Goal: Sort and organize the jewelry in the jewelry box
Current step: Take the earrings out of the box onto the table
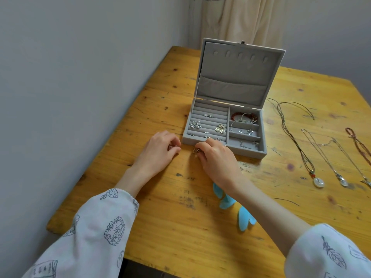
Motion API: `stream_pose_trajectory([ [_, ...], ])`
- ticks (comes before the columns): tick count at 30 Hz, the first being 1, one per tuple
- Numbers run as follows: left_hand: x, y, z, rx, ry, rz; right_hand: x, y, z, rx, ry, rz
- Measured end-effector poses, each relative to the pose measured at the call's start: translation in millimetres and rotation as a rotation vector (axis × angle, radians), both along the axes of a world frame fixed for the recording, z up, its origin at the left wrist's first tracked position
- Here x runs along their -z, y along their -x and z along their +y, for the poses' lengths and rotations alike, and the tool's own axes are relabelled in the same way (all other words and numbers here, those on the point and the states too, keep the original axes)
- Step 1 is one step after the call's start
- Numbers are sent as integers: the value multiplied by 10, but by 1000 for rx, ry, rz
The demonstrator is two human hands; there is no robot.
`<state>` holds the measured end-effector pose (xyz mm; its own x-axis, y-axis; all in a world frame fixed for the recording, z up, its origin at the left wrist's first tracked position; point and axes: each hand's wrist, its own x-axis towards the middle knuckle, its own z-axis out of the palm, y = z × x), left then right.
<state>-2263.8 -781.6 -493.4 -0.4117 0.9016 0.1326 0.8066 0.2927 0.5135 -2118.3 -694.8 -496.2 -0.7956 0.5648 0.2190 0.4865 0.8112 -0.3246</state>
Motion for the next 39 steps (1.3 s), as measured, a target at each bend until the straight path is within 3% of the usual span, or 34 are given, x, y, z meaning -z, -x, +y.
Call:
stream_pose_trajectory([
  [5, -54, -24, -1, -30, -96, -3, -17, -47, 8, 16, 30, 14],
  [9, -185, 66, -111, -162, -185, -223, -25, -91, 7, 68, 153, 93],
  [13, -177, 217, -202, -254, -81, -302, -7, -84, 17, 102, 202, 123],
  [18, -117, 171, -213, -136, -24, -296, 7, -81, 12, 88, 161, 103],
  [25, -62, 191, -243, -102, -51, -320, -92, 113, -27, -19, -52, 107],
  [30, 6, 149, -210, -130, -100, -225, -117, 502, -92, -129, -184, -99],
  [34, 74, 132, -175, -153, -67, -115, -68, 548, -83, -120, -191, -141],
  [39, 95, 134, -125, -143, -92, -109, -38, 524, -89, -72, -157, -174],
])
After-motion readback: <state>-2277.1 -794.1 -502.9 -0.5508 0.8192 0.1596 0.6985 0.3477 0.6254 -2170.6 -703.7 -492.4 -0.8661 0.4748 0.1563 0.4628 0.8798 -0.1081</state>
